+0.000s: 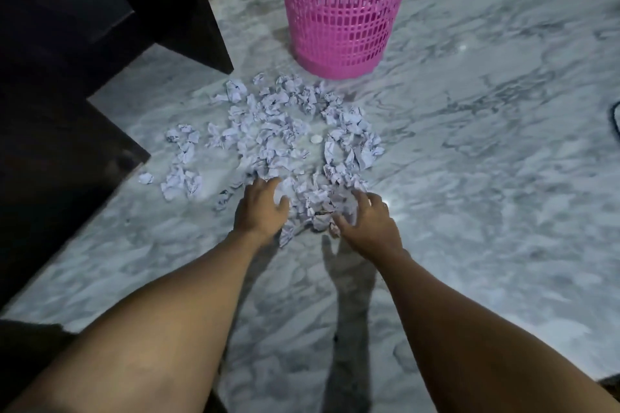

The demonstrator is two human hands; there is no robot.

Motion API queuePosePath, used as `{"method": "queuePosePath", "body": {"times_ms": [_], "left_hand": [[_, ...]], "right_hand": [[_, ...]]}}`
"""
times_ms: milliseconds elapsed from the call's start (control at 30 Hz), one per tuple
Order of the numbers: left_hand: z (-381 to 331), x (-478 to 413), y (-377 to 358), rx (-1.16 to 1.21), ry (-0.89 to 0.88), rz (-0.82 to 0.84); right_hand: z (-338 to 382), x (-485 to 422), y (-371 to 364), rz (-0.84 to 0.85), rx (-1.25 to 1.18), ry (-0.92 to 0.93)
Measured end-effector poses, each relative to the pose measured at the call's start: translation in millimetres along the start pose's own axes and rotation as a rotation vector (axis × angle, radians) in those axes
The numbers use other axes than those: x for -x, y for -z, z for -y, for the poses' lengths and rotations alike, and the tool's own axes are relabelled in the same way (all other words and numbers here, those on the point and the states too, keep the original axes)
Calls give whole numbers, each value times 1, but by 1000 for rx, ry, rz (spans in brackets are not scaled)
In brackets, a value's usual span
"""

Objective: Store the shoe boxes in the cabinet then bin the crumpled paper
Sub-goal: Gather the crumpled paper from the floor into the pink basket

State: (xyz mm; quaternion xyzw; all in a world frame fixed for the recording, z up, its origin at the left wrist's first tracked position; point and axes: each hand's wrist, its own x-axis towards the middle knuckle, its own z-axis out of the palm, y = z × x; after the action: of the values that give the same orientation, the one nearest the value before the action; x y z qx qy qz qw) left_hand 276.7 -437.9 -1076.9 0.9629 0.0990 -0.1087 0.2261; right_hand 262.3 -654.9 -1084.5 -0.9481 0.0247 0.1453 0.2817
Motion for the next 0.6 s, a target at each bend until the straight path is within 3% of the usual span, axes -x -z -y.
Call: {"method": "queuePosePath", "body": {"times_ms": [133,367,600], "left_hand": [[19,-10,-6,-73,-188,-37],[31,-9,-35,-48,-234,-63],[38,-17,-68,-130,-337,-88]], "right_hand": [[-3,0,-2,-36,96,-3],[-5,-5,-41,-117,455,93],[-25,-40,-58,-176,350,298]]}}
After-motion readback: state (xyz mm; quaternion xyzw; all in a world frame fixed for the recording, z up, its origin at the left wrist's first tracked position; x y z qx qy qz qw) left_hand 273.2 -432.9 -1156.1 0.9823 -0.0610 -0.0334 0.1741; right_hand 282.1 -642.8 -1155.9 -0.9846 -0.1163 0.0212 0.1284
